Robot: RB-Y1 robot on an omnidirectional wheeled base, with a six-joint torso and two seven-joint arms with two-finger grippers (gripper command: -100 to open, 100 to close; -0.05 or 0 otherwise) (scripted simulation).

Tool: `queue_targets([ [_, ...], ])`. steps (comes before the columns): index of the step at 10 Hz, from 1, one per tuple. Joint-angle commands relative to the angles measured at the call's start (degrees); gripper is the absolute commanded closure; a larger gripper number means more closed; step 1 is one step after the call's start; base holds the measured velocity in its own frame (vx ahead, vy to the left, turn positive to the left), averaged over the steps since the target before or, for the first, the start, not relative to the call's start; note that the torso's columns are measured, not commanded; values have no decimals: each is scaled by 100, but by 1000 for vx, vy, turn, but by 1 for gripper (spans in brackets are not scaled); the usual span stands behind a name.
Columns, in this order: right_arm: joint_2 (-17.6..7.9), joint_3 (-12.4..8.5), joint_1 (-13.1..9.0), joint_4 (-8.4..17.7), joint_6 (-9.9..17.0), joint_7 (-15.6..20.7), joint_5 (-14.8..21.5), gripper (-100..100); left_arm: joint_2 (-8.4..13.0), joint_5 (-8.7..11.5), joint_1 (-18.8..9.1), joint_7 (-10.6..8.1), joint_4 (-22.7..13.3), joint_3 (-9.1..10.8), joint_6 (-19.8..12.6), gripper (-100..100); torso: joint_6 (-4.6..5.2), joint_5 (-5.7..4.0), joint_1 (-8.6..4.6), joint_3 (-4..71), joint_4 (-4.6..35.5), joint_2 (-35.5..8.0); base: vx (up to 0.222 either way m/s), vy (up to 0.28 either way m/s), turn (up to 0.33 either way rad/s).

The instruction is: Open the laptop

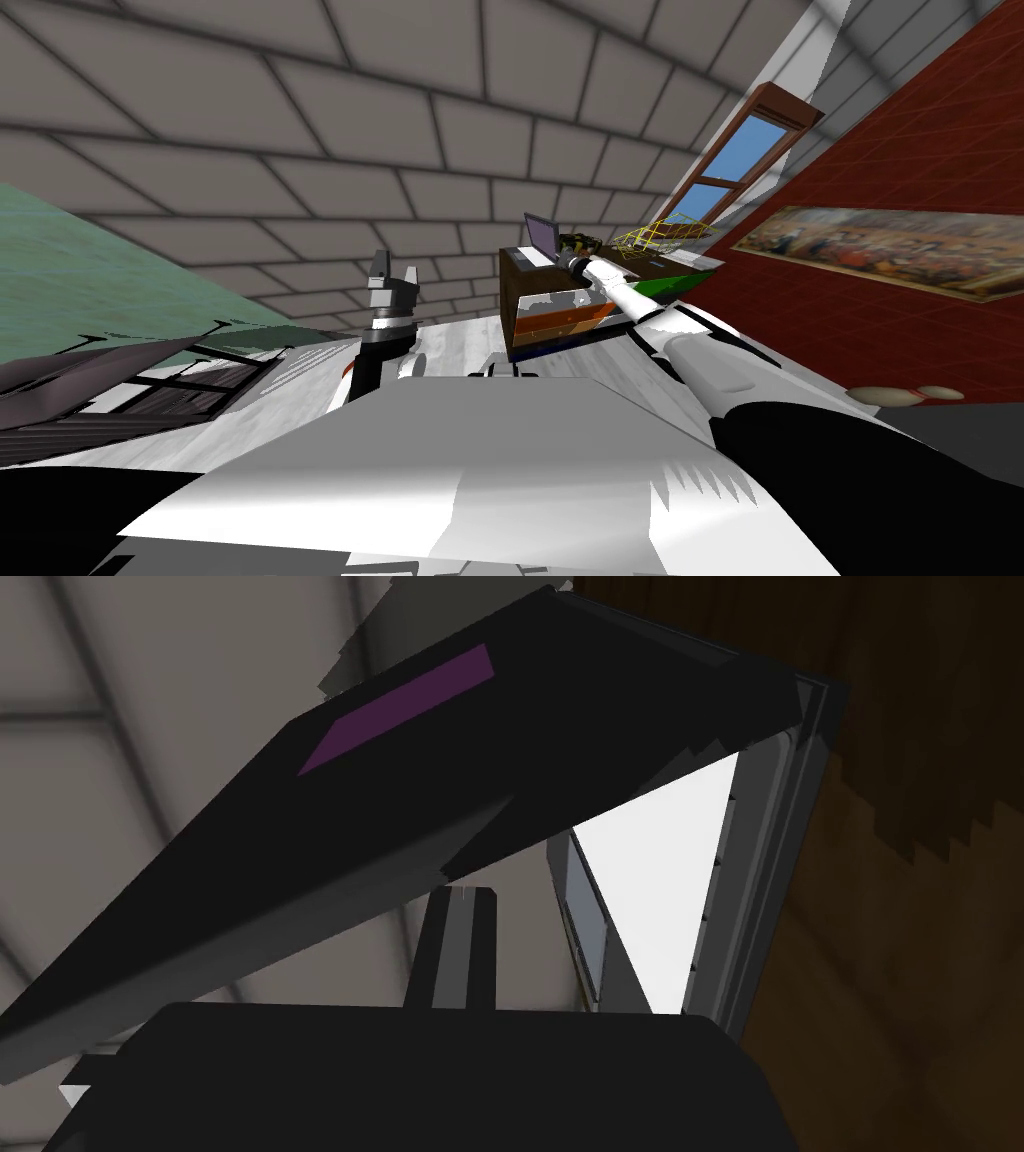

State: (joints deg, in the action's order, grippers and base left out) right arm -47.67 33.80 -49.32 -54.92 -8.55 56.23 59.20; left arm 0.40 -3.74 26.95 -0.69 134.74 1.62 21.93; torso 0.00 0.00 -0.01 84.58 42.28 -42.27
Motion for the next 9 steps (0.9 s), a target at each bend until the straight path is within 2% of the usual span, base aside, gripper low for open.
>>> queue_targets([
  [1,26,5,13,-25,55,106,71,100,0,0,0,0,0,0,0,0,0,0,0,0,0,-1,0,0,0],
  [2,-19,-18,-79,61,-35,-27,-35,-100,0,0,0,0,0,0,0,0,0,0,0,0,1,-1,-6,15,23],
  [9,-224,-107,-464,386,-425,-632,-464,-100,0,0,0,0,0,0,0,0,0,1,3,-1,1,-2,-8,31,20],
])
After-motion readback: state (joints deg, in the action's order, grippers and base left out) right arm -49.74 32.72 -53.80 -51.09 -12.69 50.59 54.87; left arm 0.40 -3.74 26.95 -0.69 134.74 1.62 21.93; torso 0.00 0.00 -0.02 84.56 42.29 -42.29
